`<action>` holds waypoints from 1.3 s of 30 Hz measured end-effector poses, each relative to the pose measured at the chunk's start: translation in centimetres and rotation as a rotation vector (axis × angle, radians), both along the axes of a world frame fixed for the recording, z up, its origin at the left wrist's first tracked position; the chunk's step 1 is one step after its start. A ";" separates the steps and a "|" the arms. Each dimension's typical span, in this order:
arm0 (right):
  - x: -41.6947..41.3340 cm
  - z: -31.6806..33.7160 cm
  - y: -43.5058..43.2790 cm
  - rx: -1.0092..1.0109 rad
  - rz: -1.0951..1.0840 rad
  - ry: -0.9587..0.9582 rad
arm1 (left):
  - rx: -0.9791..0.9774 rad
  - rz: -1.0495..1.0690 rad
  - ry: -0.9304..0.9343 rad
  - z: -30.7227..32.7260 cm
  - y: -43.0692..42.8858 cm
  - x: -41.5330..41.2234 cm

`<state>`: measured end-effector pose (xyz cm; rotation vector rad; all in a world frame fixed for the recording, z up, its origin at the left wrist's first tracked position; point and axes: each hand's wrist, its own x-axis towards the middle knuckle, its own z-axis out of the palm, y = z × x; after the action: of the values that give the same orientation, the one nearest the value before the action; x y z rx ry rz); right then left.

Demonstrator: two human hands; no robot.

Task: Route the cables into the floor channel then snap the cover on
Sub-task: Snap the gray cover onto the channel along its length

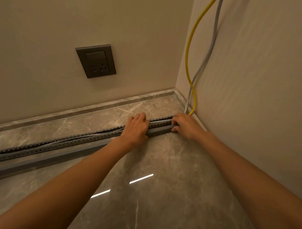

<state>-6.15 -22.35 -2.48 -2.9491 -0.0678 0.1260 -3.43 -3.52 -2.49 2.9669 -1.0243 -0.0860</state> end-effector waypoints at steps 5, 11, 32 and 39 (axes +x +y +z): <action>0.7 0.5 0.2 -0.020 -0.011 -0.061 | -0.018 0.026 0.048 0.2 -2.6 0.7; 1.3 0.3 0.7 -0.070 0.107 -0.090 | -0.062 0.072 0.037 -0.3 -4.0 1.0; 1.6 0.9 -0.8 0.058 0.058 0.026 | -0.003 0.038 0.062 1.4 -4.7 0.9; 1.4 0.9 -0.9 0.072 0.050 0.079 | 0.022 -0.011 0.007 1.4 -4.8 0.6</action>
<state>-4.74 -23.26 -1.62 -2.8679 -0.1323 0.2421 -2.81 -8.29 -1.06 2.9782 -1.0454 -0.1087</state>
